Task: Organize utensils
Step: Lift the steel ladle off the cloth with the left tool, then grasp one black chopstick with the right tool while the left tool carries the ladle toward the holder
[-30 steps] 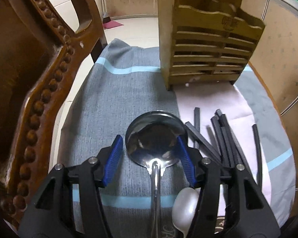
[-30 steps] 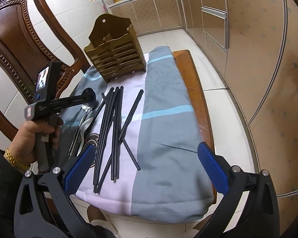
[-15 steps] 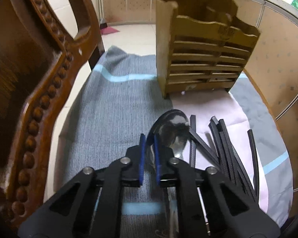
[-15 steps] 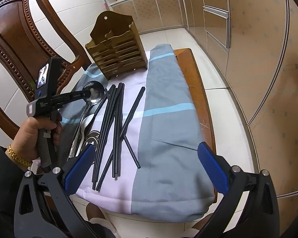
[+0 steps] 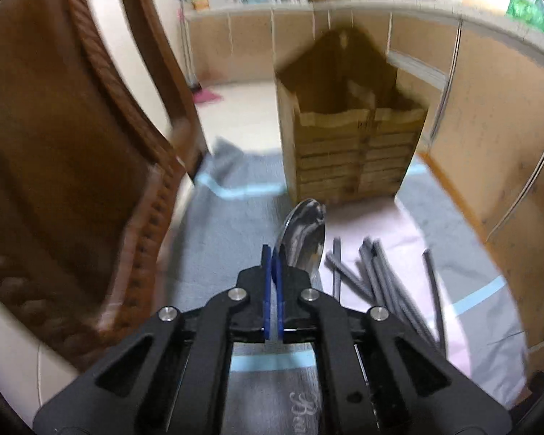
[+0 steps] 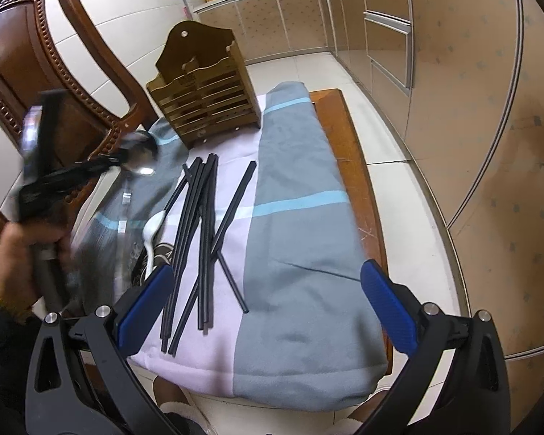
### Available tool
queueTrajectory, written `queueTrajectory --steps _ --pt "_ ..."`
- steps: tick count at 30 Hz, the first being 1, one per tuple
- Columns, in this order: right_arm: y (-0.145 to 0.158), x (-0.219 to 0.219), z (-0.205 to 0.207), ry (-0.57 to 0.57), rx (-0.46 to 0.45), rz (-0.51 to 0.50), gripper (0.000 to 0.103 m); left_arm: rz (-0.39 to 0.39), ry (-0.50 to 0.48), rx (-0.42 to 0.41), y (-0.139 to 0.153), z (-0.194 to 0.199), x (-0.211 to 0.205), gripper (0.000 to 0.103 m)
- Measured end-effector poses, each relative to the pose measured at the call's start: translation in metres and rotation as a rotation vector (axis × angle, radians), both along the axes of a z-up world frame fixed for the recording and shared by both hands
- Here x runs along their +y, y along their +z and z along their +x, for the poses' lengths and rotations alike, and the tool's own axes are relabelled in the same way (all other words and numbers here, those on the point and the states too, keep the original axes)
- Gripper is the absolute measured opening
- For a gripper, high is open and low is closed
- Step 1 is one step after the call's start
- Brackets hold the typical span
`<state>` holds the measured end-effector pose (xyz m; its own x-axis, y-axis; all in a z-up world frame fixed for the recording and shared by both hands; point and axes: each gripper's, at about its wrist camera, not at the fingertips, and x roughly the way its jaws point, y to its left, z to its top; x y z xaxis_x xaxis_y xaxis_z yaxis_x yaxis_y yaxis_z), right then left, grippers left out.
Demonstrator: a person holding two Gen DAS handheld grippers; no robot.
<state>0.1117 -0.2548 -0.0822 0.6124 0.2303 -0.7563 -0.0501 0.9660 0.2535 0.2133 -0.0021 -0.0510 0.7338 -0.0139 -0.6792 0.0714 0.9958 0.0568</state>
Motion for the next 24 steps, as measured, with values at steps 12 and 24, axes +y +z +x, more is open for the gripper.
queueTrajectory --steps 12,24 --pt "-0.013 0.022 0.046 0.038 0.070 0.078 0.072 -0.029 0.041 -0.491 0.107 -0.100 0.021 0.002" --pt "-0.048 0.068 0.156 -0.017 0.253 -0.122 0.022 -0.080 0.009 -0.549 0.115 -0.107 0.032 0.002"
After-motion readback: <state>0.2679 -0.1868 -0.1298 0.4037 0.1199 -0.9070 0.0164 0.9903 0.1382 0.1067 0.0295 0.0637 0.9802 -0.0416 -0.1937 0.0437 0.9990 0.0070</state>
